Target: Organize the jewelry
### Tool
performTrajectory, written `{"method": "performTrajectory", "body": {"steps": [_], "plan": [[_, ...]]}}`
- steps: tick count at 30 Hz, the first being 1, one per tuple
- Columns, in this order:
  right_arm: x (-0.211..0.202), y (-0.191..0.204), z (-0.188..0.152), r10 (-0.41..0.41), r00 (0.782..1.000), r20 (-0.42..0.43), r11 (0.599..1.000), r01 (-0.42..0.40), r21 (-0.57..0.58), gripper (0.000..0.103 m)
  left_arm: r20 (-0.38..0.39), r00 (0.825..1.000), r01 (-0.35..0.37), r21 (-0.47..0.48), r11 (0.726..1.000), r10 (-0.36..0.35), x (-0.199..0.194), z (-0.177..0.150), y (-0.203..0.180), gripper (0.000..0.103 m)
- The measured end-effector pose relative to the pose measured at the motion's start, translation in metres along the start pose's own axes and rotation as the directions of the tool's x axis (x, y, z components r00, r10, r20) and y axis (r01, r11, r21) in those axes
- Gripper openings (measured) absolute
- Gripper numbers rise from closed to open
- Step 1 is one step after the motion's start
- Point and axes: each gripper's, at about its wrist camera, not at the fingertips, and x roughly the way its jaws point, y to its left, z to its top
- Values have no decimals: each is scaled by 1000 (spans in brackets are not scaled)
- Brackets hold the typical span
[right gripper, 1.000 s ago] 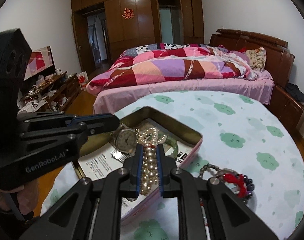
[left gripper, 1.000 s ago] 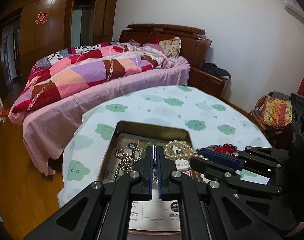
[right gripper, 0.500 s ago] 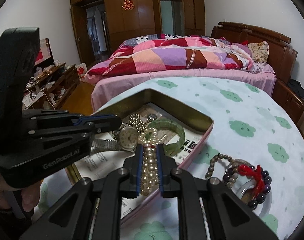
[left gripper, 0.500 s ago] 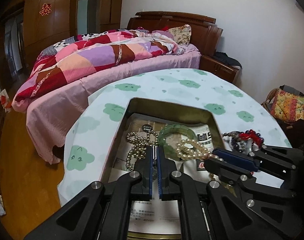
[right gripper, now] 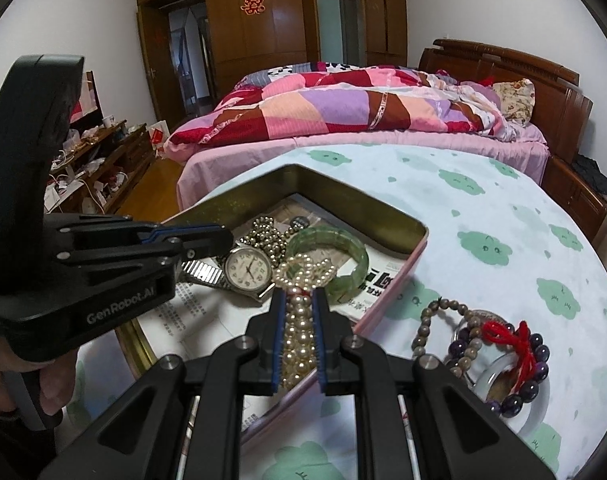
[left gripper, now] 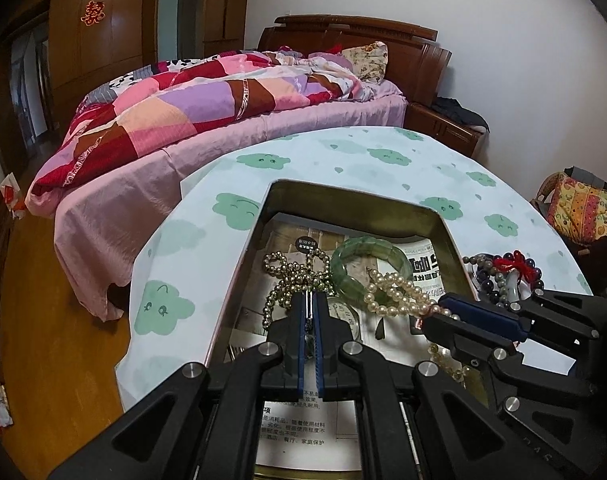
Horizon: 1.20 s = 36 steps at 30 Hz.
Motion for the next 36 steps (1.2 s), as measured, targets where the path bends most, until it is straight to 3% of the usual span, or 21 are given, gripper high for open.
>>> {"method": "performTrajectory", "body": {"steps": [11,12,14,15,16,23,30,36], "plan": [[0,0,-1,-3,1000,8,1000,3,-4,17,19,999,-38,54,998,37,-5,2,-13,6],[-1,-1,-1,-2,1000,11,1000,2,1,18,23,999,-46,55,997,45,-7,2,-14,13],[-2,-2,-1,1,1000,17,1000,-1,7,22,39,998,-49,59,997,47,-11,2,-15,36],[-3,-2,-1,2,1000,25,1000,-2,7,28,54,997,-59,58,997,56,-14,2,-16,57],[-4,-1,-2,0,1000,32,1000,0,3,33,80,994,-78,52,996,74,-18,2,-16,64],[-5,3,-2,-15,999,43,1000,16,-12,42,85,993,-86,25,996,83,-19,6,-12,66],[-10,-3,-2,-36,997,69,999,35,21,65,86,992,-92,4,996,91,-21,6,-12,66],[-26,-24,-2,-47,995,90,996,40,85,65,96,990,-101,-12,995,102,-29,7,-15,66]]}}
